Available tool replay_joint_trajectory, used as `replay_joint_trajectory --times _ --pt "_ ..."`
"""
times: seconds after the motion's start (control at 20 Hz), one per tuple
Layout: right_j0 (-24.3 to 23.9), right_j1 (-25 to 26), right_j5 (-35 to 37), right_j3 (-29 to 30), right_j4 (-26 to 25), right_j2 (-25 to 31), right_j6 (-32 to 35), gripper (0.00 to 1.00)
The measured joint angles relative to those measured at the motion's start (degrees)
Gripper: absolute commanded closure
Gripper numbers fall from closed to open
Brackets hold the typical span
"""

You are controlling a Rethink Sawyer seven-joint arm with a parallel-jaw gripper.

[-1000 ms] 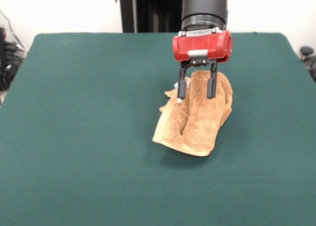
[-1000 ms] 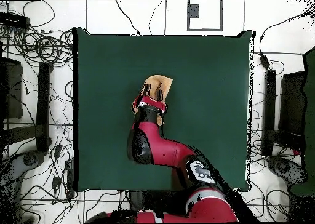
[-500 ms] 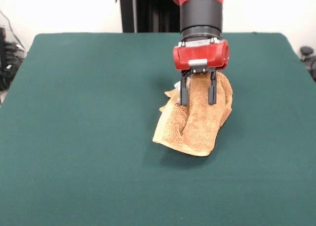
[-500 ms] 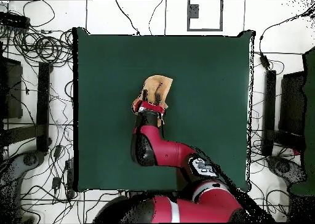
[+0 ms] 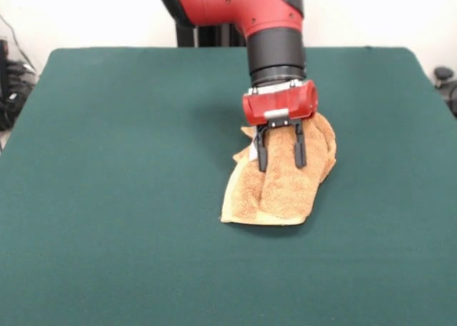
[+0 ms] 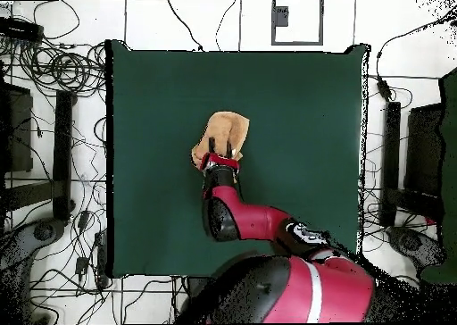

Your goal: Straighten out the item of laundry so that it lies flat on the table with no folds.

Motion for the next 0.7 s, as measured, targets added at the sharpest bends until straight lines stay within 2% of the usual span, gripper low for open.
replay_joint_trajectory --times 0.25,0.3,0.7 --pt "-2.2 0.8 0.0 -0.1 -0.9 2.2 0.0 0.00" --pt "-3.2 1.1 0.0 -0.1 -0.9 3.4 0.0 1.00" --pt "-3.9 1.4 0.0 -0.1 -0.6 5.0 0.0 1.00"
